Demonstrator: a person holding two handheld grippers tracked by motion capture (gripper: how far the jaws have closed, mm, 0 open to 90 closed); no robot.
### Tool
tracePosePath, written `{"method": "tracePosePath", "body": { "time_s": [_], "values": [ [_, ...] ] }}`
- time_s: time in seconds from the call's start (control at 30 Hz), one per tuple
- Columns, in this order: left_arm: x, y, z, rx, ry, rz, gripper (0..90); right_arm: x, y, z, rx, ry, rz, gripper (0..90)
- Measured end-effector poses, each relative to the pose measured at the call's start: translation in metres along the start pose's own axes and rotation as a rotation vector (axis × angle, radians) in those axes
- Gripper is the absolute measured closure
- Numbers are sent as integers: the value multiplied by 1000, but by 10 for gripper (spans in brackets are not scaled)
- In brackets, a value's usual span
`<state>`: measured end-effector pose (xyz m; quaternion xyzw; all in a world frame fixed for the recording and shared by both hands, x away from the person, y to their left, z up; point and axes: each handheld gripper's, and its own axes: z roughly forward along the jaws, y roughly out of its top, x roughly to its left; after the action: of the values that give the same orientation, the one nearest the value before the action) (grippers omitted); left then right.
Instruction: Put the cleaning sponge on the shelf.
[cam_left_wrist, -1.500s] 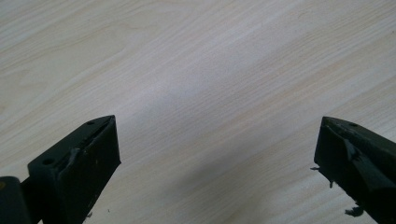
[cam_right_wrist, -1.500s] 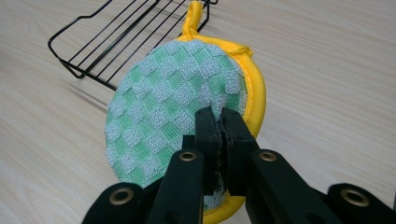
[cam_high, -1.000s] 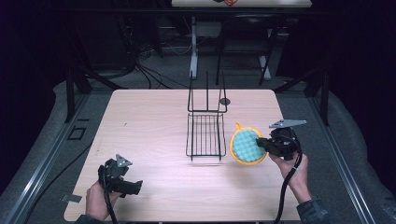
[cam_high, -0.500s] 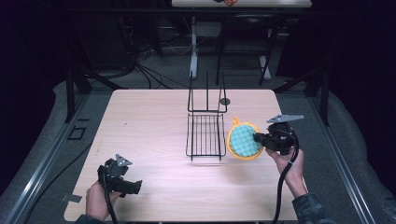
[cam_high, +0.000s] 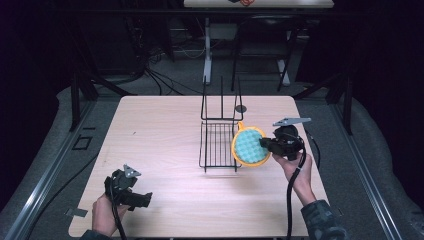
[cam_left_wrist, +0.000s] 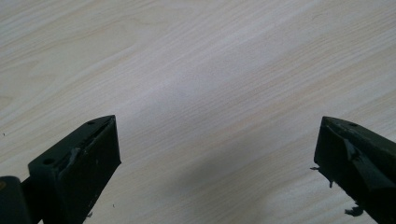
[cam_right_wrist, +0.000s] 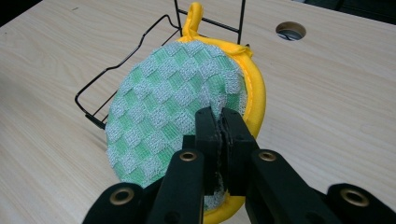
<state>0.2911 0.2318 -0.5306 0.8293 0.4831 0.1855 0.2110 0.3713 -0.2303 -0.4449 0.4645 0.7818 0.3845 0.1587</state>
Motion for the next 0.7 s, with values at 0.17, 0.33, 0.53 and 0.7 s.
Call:
{"method": "tracePosePath", "body": {
  "time_s": [0.17, 0.33, 0.53, 0.7],
  "values": [
    [0, 0, -3, -18, 3, -2, 4, 6, 7, 8, -5, 12, -3, 872],
    [1, 0, -4, -24, 3, -3, 4, 14, 13, 15, -18, 24, 7, 871],
    [1, 0, -4, -25, 4, 0, 4, 20, 15, 27, -13, 39, 12, 871],
    [3, 0, -4, -26, 7, -8, 4, 22, 16, 33, -21, 42, 15, 871]
  ]
}}
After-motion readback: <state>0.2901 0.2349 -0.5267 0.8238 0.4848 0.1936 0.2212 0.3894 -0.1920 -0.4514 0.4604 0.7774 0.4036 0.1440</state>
